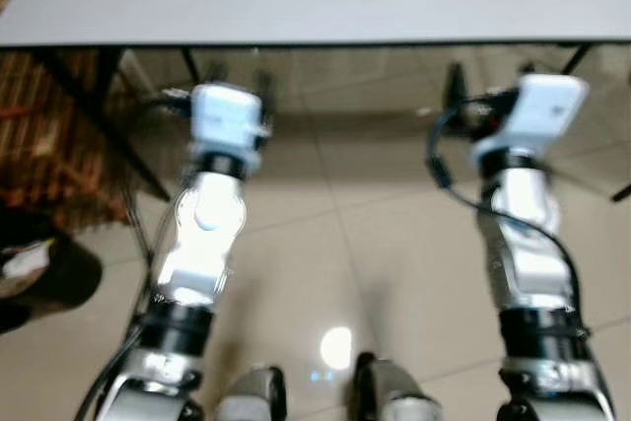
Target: Picking trash to rubbish bin
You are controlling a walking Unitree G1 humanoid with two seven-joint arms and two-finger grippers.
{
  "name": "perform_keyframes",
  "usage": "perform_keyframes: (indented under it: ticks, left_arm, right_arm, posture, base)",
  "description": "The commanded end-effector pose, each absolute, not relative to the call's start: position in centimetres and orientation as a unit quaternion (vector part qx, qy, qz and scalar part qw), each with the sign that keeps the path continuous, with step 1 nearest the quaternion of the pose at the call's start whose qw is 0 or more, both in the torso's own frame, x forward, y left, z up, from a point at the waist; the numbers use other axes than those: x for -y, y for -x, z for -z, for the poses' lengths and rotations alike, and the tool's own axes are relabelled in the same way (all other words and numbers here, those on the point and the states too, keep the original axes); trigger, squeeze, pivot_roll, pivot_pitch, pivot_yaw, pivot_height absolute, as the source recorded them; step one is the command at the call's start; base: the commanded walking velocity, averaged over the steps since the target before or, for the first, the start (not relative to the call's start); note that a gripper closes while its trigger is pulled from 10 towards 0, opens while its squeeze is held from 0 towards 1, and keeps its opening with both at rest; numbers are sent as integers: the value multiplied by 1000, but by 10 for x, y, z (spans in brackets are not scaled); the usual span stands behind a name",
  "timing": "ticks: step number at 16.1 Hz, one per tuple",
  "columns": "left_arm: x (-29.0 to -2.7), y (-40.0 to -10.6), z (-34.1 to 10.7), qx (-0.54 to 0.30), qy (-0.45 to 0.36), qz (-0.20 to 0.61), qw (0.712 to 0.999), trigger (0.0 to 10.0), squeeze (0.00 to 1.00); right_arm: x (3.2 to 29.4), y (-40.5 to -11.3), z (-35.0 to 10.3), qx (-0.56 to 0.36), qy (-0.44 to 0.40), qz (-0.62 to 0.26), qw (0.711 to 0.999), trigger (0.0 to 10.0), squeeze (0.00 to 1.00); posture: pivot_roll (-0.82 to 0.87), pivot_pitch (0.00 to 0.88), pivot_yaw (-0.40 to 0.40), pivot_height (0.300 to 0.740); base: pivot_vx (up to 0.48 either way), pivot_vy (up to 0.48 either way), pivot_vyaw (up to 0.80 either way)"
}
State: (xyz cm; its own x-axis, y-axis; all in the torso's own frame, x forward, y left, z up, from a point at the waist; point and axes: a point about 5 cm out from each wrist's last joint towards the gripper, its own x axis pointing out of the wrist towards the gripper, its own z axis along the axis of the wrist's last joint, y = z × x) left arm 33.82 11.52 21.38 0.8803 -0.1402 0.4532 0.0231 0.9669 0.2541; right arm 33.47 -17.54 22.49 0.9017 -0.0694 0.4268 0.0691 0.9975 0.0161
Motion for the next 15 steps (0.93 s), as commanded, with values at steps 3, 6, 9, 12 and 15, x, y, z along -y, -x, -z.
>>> perform_keyframes:
  ticks: [3, 6, 9, 12, 15]
  left_arm:
    - [-126, -337, -214, 236, -129, 31, 963, 10000, 0]
    - [-125, -338, -213, 231, -132, 34, 963, 10000, 0]
    - [-124, -338, -214, 230, -134, 38, 963, 10000, 0]
    - [-124, -338, -212, 227, -136, 40, 964, 10000, 0]
    - [-123, -338, -211, 224, -137, 42, 964, 10000, 0]
  right_arm:
    - [166, -332, -228, 222, -11, 22, 975, 10000, 0]
    - [164, -331, -227, 219, -14, 20, 975, 10000, 0]
    - [163, -332, -227, 217, -14, 18, 976, 10000, 0]
    - [161, -332, -224, 209, -16, 14, 978, 10000, 0]
    - [157, -331, -222, 202, -20, 10, 979, 10000, 0]
  posture:
    - [-3, 239, 30, 740]
    - [-5, 229, 32, 740]
    - [-7, 216, 36, 740]
    - [-8, 211, 36, 740]
    - [-7, 211, 36, 740]
  base:
    - [345, 0, 0]
    - [358, 0, 0]
    - [361, 0, 0]
    - [364, 0, 0]
    - [368, 0, 0]
